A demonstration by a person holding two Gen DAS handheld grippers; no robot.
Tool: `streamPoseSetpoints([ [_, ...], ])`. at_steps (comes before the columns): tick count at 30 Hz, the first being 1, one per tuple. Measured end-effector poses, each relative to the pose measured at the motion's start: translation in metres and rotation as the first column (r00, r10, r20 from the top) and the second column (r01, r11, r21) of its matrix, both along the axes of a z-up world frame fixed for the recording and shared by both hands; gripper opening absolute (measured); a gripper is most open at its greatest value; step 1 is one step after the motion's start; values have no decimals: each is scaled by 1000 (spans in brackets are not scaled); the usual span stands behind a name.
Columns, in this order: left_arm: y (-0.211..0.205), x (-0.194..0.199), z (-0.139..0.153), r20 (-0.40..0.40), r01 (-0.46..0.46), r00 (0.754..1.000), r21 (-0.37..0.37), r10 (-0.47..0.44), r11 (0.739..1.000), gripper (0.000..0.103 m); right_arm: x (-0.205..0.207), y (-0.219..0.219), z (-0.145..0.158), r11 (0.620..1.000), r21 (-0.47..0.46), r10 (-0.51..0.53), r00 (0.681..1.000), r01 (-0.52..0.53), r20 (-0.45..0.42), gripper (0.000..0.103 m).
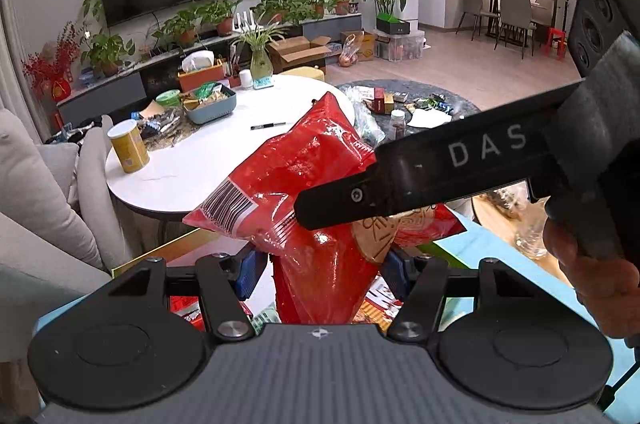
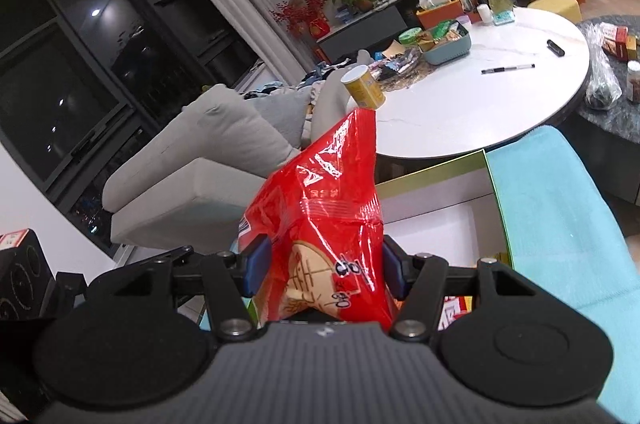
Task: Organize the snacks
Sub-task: 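Lower the large red bread bag into the box and release it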
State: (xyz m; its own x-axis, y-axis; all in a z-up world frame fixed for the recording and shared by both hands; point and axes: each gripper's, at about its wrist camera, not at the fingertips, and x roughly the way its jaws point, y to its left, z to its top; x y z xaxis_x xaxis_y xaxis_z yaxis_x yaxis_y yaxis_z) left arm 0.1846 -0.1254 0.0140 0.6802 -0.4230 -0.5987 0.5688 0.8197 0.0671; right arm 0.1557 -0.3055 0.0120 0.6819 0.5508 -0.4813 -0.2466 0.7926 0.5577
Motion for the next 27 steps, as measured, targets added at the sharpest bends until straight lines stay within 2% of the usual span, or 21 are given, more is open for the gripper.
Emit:
streamPoseSetpoints([
  [9, -2, 32, -25, -60, -5, 998, 12, 5, 1000, 57, 29, 0, -22, 1000, -2, -10, 999, 10, -54, 56],
  [27, -13, 49, -49, -117, 5, 993, 44, 0, 999, 57, 51, -8, -48, 999, 0, -34, 992, 34, -124, 56],
])
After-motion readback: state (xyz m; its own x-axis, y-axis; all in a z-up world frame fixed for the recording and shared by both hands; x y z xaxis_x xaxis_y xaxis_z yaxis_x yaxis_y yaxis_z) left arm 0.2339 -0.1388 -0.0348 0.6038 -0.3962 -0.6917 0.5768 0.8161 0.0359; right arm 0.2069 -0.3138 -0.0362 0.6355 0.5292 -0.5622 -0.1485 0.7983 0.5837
